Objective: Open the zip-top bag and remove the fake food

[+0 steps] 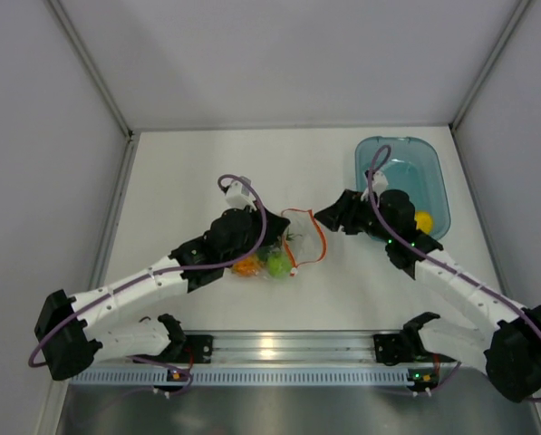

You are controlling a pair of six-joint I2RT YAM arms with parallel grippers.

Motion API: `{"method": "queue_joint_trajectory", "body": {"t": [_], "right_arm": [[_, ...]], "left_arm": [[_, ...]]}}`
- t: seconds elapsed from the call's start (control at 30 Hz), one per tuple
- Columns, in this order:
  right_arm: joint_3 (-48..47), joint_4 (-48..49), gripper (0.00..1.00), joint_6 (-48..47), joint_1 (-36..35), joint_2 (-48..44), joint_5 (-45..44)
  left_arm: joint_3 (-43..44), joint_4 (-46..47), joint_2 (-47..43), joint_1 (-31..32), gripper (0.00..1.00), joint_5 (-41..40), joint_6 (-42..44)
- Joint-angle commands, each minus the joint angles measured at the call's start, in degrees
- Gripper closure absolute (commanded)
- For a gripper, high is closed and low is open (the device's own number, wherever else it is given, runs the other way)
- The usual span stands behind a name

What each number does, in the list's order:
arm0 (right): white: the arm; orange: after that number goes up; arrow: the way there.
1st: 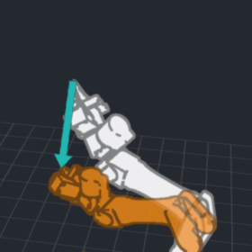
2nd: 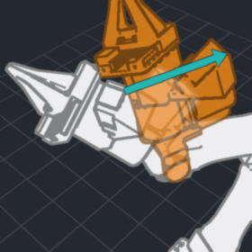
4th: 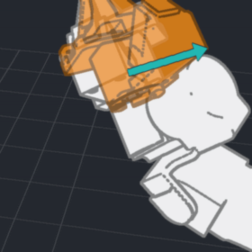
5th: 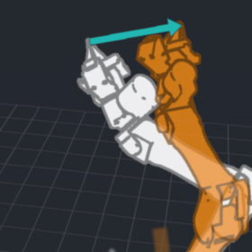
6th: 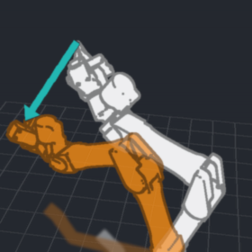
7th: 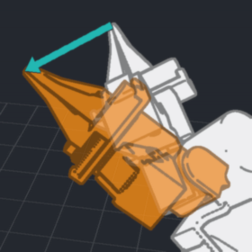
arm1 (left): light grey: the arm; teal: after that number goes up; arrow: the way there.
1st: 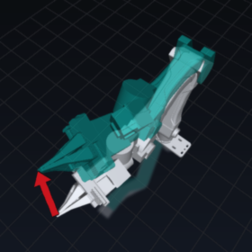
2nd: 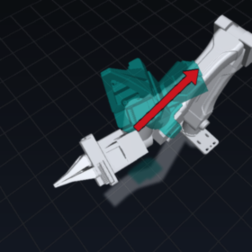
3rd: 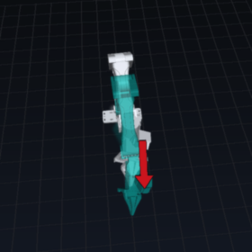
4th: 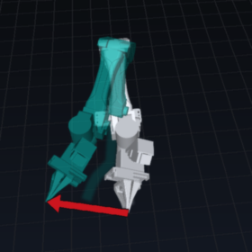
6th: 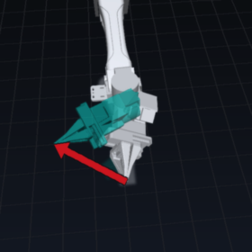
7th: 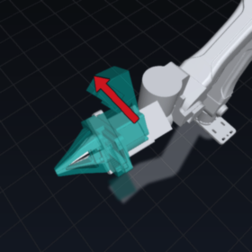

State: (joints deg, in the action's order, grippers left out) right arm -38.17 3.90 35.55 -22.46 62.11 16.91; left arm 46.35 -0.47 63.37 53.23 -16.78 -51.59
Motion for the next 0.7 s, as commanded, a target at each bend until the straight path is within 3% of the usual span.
{"method": "queue_joint_trajectory", "body": {"t": [0.0, 0.13, 0.37, 0.67], "right_arm": [[3.4, 10.3, 0.38, 6.2, -7.9, -4.8, -2.3], [5.4, 14.8, 0.45, 7.4, -13.9, -5.5, -7.1], [4.3, 18.1, 0.46, 8.0, -20.9, 1.1, -8.9], [0.1, 10.0, 0.40, 0.8, -27.3, 7.1, -10.4]], "left_arm": [[2.7, 2.0, -1.1, -0.1, 1.00, -0.1, -1.6], [2.8, 2.1, -1.9, -0.1, 1.00, -0.3, -3.2], [1.6, 4.5, -3.8, 0.1, 1.00, 0.2, -5.9], [1.2, 4.5, -3.4, 0.3, 1.00, -0.9, -5.4]]}}
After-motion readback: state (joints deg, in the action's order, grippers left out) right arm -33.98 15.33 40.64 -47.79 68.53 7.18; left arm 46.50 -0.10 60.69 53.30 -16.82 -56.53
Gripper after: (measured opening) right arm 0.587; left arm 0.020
